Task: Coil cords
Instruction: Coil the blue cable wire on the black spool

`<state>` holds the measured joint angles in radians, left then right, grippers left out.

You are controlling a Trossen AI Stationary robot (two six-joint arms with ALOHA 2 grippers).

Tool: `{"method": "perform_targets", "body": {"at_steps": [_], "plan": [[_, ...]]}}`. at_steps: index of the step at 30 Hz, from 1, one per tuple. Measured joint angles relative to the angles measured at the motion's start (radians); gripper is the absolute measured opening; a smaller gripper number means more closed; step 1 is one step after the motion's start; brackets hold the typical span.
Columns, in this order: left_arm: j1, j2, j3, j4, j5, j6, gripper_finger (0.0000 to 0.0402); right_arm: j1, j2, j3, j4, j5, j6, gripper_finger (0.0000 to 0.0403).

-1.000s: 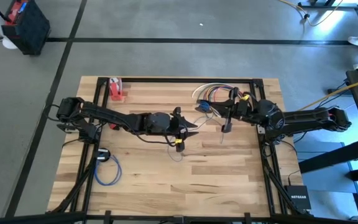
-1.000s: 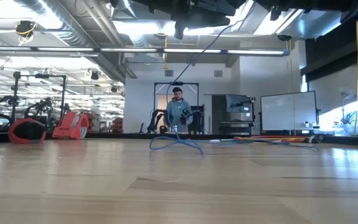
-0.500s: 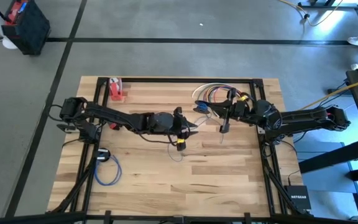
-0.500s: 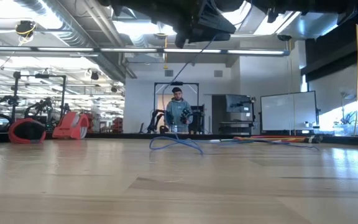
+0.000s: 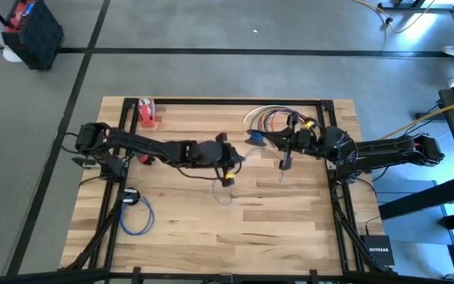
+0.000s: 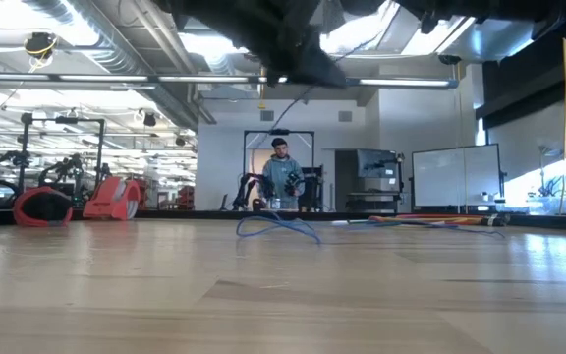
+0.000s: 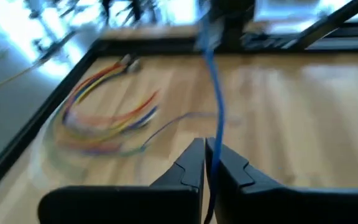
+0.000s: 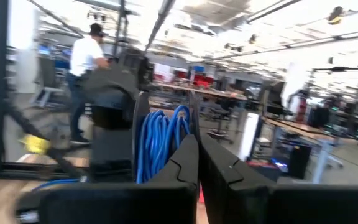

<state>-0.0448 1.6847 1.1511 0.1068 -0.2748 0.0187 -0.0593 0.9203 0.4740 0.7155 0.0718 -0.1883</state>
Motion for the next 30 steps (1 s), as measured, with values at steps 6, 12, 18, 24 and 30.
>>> {"method": "perform_targets", "body": {"at_steps": [6, 12, 18, 24, 30], "plan": [[0.004, -0.094, 0.0, -0.188, -0.1, -0.069, 0.0004, 0.001, 0.0, 0.0, -0.011, -0.04, -0.009, 0.0005], [-0.015, -0.215, 0.0, -0.289, -0.137, -0.081, 0.0002, 0.001, -0.001, 0.0, -0.048, -0.068, -0.093, 0.0005], [-0.01, -0.339, 0.001, -0.311, -0.141, -0.083, 0.0001, 0.001, 0.007, 0.0, -0.087, -0.075, -0.191, 0.0005], [0.012, -0.363, 0.001, -0.229, -0.138, -0.123, 0.0001, 0.0, 0.054, 0.002, -0.087, -0.06, -0.253, 0.0005], [0.001, -0.351, 0.0, -0.135, -0.138, -0.154, 0.0001, 0.0, 0.149, 0.034, -0.085, 0.114, -0.316, 0.0005]]}}
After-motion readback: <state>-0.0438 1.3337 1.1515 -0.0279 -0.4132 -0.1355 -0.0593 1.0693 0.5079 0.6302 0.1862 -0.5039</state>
